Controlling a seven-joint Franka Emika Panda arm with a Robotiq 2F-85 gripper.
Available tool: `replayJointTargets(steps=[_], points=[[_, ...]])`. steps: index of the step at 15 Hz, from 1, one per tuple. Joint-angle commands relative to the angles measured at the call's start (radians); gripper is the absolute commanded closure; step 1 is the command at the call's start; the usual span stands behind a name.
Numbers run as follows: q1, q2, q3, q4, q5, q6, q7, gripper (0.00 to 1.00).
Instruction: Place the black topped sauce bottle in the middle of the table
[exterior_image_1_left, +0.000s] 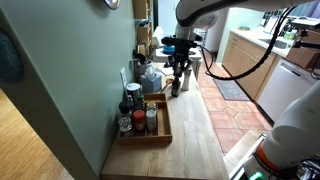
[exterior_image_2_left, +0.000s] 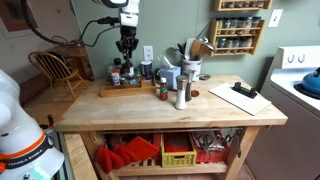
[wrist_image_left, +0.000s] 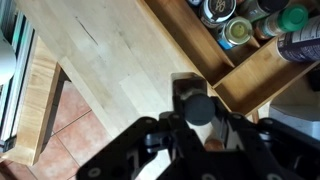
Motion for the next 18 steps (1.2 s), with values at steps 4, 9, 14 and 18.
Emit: replayJointTargets(steps=[4, 9, 14, 18], points=[[-0.003, 0.094, 0.0, 0.065, -0.012, 0.034, 0.032, 0.92], [-0.002, 0.212, -0.019, 0.137, -0.034, 0.114, 0.084, 0.92], [-0.005, 0.317, -0.06, 0.209, -0.029, 0.146, 0.117, 0.92], [-0.005, 0.384, -0.087, 0.259, -0.014, 0.138, 0.124, 0.92]])
